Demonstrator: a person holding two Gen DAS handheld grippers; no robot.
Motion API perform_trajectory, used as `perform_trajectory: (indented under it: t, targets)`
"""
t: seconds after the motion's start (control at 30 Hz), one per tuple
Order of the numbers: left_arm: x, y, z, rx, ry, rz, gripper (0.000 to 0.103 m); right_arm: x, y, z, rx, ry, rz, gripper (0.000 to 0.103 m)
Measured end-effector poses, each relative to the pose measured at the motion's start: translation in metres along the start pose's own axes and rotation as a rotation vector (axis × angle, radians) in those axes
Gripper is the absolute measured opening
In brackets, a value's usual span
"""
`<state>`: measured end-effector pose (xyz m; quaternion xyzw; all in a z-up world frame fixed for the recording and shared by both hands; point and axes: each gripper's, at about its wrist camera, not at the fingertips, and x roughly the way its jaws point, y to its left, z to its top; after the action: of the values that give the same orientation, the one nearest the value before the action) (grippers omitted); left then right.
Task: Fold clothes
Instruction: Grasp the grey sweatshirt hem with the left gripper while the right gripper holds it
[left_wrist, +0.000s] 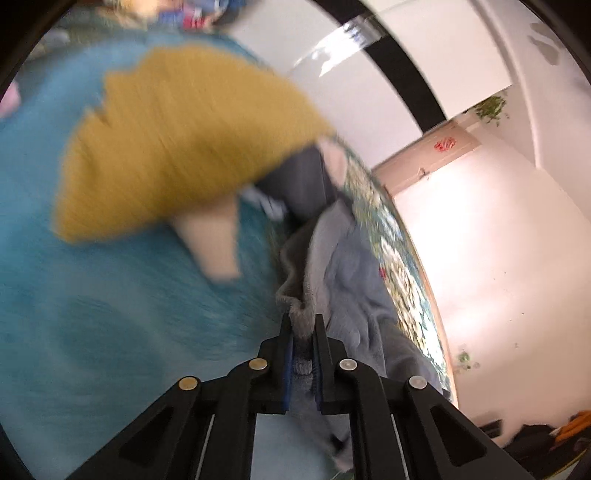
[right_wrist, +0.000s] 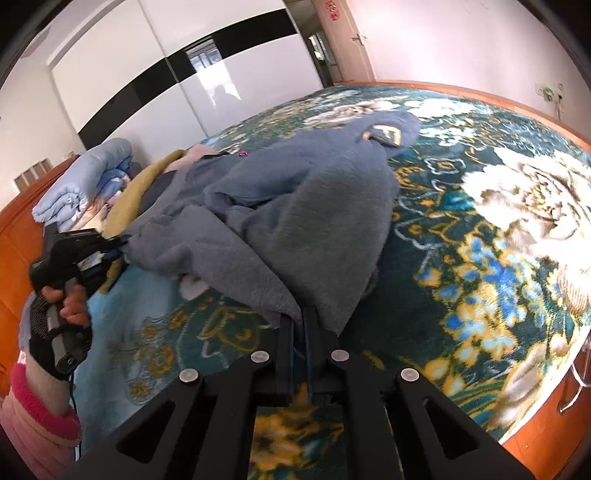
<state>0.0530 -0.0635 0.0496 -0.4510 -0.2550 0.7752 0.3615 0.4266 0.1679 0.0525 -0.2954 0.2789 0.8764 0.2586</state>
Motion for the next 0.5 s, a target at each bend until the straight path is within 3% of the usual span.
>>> perform_trajectory:
  t: [0.17, 0.33, 0.4, 0.5]
  targets:
    - [-0.083, 0.034, 0.012, 0.021, -0.134, 0.075, 0.008, -0.008, 0.028, -0.002, -0.076, -0.006, 0.081, 0.013]
    - [-0.146, 0.065, 0.025, 0.026, -0.218, 0.175, 0.008, -0.016, 0.062, -0.003, -0.174, -0.002, 0.231, 0.018]
    - [-0.163, 0.074, 0.026, 0.019, -0.253, 0.232, 0.008, -0.019, 0.071, -0.004, -0.181, 0.013, 0.315, 0.030]
    - [-0.181, 0.092, 0.023, 0.007, -0.273, 0.312, 0.008, -0.027, 0.067, -0.001, -0.153, -0.019, 0.357, 0.049]
